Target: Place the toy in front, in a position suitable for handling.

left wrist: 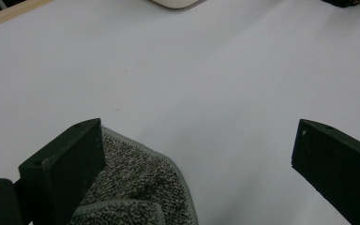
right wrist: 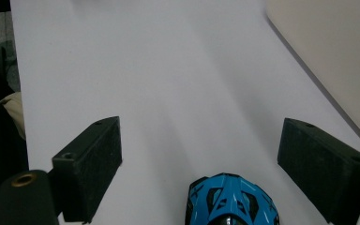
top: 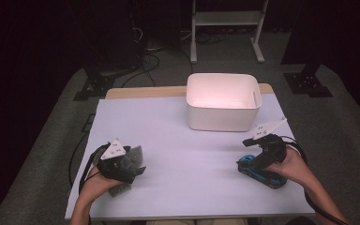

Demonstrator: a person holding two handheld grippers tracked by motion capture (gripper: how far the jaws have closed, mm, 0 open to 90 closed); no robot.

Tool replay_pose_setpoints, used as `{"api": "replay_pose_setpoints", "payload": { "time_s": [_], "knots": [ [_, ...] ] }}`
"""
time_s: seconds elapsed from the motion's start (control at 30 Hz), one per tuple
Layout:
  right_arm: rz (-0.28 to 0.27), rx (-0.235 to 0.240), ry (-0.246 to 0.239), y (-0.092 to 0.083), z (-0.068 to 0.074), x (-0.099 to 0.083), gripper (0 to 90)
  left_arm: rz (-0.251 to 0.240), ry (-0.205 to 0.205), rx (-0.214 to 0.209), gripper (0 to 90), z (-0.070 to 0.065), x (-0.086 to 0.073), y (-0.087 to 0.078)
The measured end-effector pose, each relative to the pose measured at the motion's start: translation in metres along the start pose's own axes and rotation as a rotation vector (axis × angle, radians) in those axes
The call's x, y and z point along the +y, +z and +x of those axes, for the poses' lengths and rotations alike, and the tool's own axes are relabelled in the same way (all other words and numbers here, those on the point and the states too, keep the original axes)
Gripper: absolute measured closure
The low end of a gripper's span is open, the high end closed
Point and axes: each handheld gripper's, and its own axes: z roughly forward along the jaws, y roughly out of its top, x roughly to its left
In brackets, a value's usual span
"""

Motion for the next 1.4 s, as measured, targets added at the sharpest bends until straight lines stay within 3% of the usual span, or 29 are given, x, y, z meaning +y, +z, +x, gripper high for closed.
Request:
{"api": "replay_pose_setpoints", "payload": {
  "time_s": [1.4],
  "knots": [
    [0.048,-0.050,0.060,-0.022,-0.002,-0.042,12.6,-0.011,-0.005,0.005,2.2,0.001,0.000,-0.004]
  ]
}}
